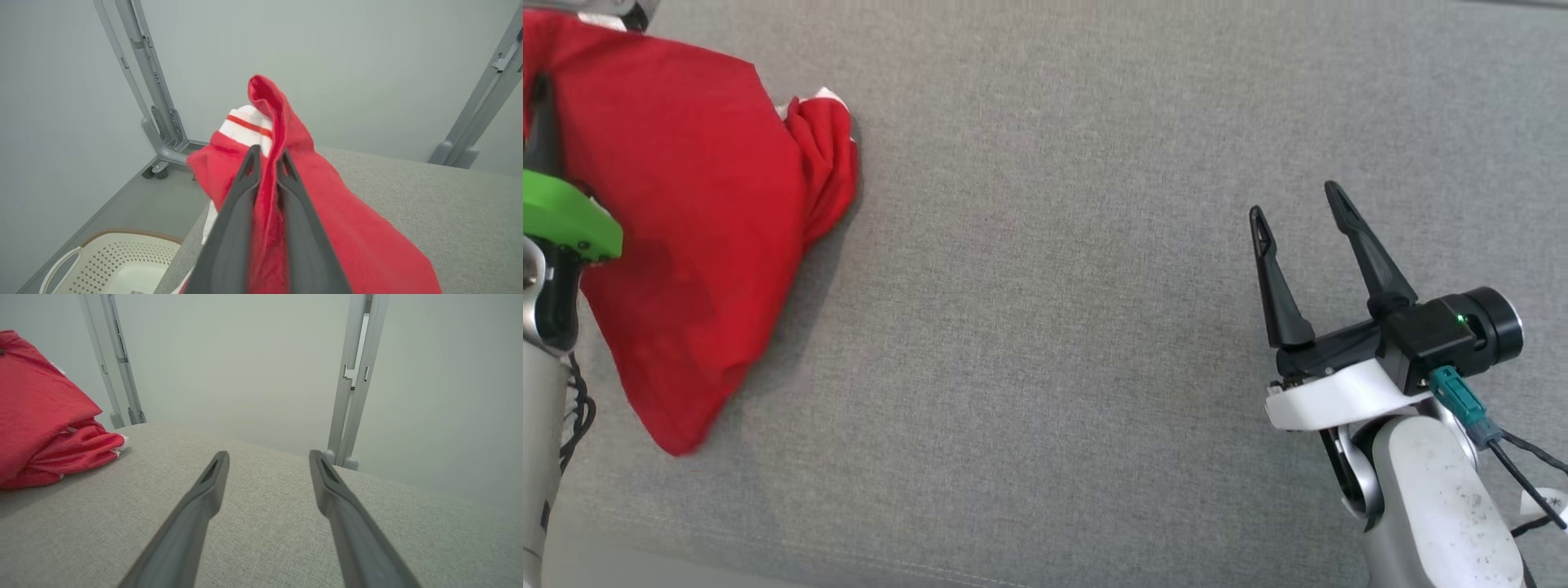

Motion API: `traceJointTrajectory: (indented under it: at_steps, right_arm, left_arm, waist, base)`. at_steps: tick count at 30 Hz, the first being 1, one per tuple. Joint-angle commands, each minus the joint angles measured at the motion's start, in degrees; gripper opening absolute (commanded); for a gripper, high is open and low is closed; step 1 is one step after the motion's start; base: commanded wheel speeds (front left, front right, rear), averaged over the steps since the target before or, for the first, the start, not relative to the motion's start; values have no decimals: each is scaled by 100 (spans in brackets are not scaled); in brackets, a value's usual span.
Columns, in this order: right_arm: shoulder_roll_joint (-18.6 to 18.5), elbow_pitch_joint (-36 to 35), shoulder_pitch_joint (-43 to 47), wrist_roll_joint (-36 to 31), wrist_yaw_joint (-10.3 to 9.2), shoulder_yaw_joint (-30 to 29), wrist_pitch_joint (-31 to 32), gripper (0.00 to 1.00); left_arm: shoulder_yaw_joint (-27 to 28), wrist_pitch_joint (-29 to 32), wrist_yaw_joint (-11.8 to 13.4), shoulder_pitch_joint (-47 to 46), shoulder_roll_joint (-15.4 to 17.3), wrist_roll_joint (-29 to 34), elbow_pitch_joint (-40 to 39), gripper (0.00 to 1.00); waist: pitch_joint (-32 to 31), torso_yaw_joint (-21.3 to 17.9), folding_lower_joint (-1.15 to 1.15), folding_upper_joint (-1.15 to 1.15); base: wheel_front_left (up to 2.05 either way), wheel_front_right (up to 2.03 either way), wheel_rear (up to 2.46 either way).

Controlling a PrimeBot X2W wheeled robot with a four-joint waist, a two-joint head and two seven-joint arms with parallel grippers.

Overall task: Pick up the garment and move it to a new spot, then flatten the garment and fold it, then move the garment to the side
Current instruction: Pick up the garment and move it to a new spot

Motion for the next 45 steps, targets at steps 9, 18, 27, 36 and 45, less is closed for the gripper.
traceJointTrajectory:
  at_steps: [9,18,27,36,45]
  right_arm:
    - [8,-7,236,411,1,-53,-20,100]
    - [9,-81,122,598,1,-47,-19,100]
    - [11,-185,-48,816,1,-62,-19,100]
    - [16,-304,-148,1146,1,-65,-19,100]
    - [18,-338,-86,1408,1,-23,-19,100]
  left_arm:
    - [-144,158,265,324,87,68,-1767,0]
    - [-468,816,887,643,-248,130,-3738,0]
    - [-1118,1263,1281,612,-636,552,-4295,0]
    - [-1619,1154,1605,303,-1439,851,-3492,0]
    - [-2123,864,1642,9,-2138,1009,-2284,100]
  waist:
    - [-764,-225,0,0]
    - [-723,-745,0,0]
    - [-460,-1664,0,0]
    - [7,-2817,0,0]
    - [203,-3577,0,0]
  base:
    - [0,0,0]
    - [0,0,0]
    - [0,0,0]
    - [0,0,0]
    - [0,0,0]
